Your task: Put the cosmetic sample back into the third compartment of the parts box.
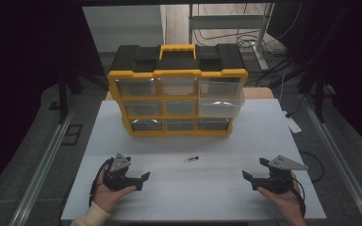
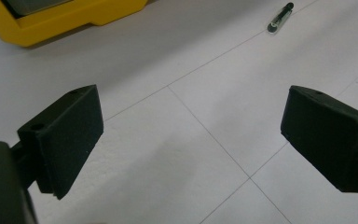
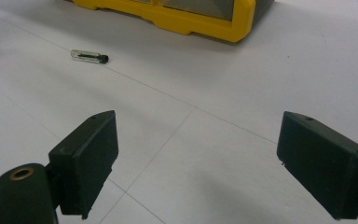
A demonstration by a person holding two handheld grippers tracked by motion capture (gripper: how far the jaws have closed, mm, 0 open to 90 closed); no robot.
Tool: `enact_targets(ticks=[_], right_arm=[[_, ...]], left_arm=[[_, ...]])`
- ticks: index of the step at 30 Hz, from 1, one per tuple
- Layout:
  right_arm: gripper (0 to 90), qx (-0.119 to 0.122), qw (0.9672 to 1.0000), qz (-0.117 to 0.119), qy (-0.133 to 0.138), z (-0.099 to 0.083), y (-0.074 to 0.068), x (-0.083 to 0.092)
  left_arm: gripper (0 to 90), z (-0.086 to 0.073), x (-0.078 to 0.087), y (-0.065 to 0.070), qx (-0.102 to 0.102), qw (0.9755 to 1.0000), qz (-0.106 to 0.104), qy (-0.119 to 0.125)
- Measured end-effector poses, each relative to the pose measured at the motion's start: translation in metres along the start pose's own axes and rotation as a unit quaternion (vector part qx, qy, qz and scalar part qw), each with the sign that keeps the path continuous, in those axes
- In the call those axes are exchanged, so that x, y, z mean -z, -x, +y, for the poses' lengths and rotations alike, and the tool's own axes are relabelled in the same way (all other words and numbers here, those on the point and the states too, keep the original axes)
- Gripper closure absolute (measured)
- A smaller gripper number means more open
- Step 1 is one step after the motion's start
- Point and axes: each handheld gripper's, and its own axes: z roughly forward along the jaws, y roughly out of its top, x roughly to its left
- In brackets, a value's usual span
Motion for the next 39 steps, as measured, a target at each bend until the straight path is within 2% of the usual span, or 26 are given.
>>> enact_targets(ticks=[11, 23, 33, 39], right_arm=[[13.2, 0.006, 0.9999, 0.006, -0.013, -0.002, -0.001, -0.005], [13.3, 0.022, 0.9995, -0.003, -0.022, 0.000, -0.009, -0.007], [12.8, 0.020, 0.9995, -0.004, -0.022, 0.002, -0.011, -0.008], [12.4, 0.007, 0.9997, -0.012, -0.017, 0.005, -0.012, -0.008]], left_arm=[[7.3, 0.002, 0.000, -0.001, -0.001, 0.9999, 0.011, -0.002], [7.5, 0.000, 0.005, 0.000, -0.006, 1.0000, 0.003, 0.005], [7.5, 0.001, 0.002, -0.002, -0.011, 0.9999, -0.001, 0.003], [7.5, 0.000, 0.002, -0.003, -0.008, 1.0000, 0.001, 0.002]])
